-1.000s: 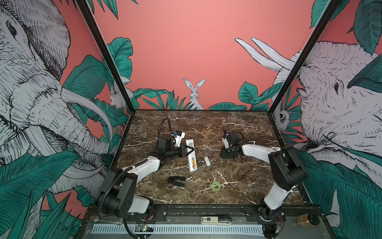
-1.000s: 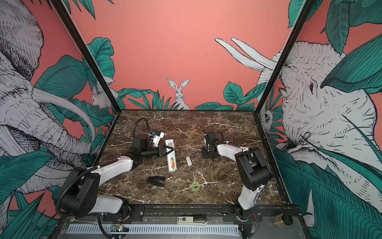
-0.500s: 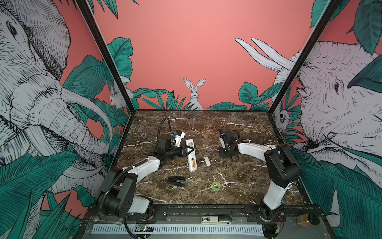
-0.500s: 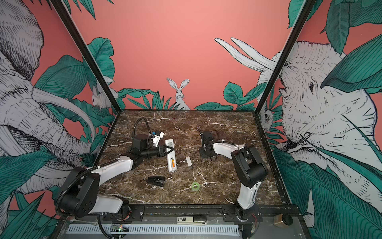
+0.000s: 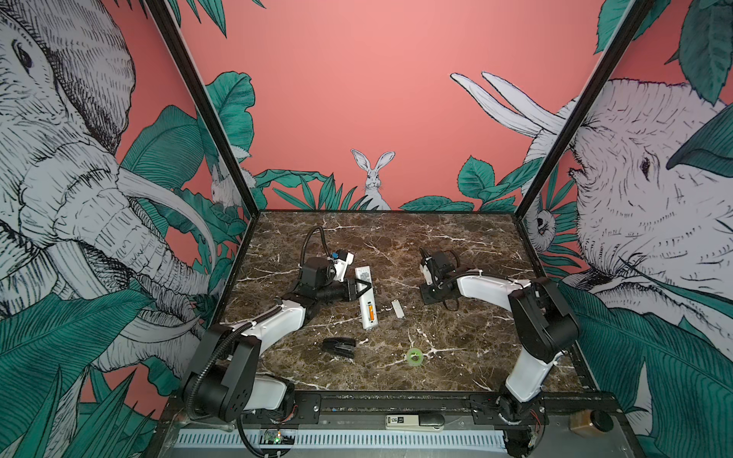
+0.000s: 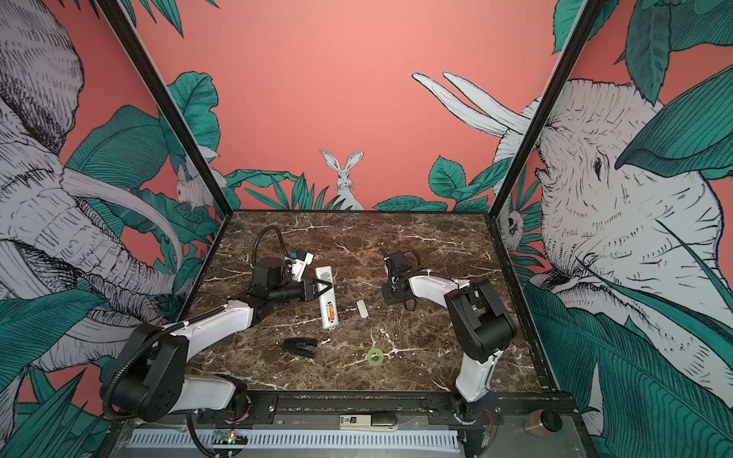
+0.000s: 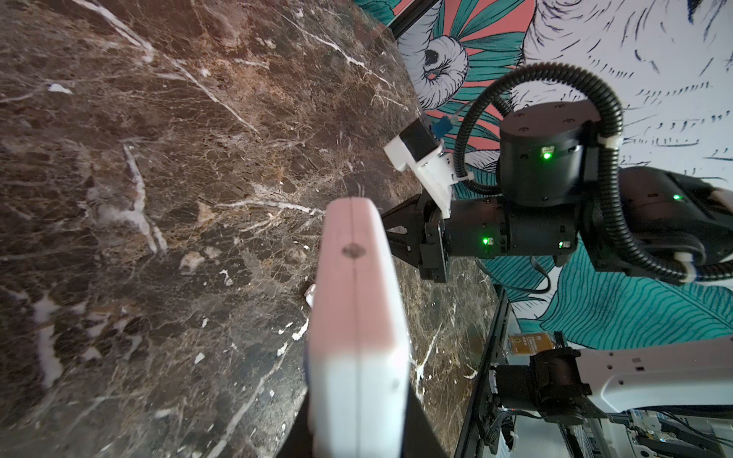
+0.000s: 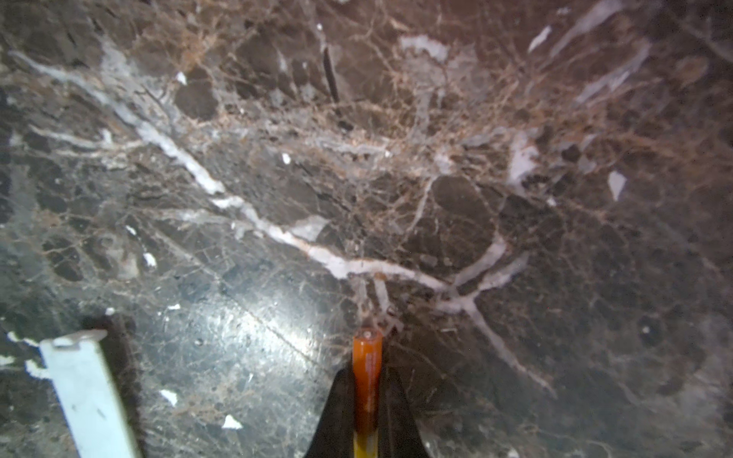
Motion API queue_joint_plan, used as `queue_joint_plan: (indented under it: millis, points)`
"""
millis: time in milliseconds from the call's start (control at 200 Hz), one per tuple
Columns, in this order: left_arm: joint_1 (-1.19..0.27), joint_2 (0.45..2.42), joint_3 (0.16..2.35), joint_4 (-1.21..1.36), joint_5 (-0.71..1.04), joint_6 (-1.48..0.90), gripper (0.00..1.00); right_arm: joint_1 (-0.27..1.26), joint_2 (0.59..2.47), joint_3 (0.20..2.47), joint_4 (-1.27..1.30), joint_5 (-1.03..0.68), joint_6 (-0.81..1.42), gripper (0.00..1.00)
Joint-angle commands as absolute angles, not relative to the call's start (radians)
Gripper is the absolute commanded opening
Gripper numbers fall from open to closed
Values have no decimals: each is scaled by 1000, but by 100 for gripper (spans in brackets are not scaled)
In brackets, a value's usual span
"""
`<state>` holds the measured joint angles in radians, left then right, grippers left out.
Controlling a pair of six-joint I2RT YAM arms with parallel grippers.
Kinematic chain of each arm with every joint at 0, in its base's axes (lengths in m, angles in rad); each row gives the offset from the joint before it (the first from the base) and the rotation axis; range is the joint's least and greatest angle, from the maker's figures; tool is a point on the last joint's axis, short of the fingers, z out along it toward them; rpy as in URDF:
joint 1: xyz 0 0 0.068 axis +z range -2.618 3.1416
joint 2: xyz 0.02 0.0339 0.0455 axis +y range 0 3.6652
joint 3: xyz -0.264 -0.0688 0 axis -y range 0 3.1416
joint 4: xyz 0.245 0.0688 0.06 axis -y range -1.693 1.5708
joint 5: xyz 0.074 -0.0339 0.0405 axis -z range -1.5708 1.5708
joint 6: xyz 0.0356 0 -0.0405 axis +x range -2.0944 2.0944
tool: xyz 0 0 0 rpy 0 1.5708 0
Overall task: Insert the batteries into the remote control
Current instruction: 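Lower the right gripper onto the second orange battery and grasp it, then lift the grasped orange battery upright with the right gripper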
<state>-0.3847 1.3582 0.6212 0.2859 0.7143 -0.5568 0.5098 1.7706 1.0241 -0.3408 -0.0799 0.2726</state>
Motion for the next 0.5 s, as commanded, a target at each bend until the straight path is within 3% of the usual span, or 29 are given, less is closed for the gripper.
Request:
queue_joint_plan:
  millis: [0, 495]
  points:
    - [-380, 1323, 612, 279, 711, -556, 0, 526, 1742, 990, -403, -137, 246, 5]
    - [-380, 1323, 614, 271, 693, -567, 0, 573, 1707, 963, -474, -155, 209, 0]
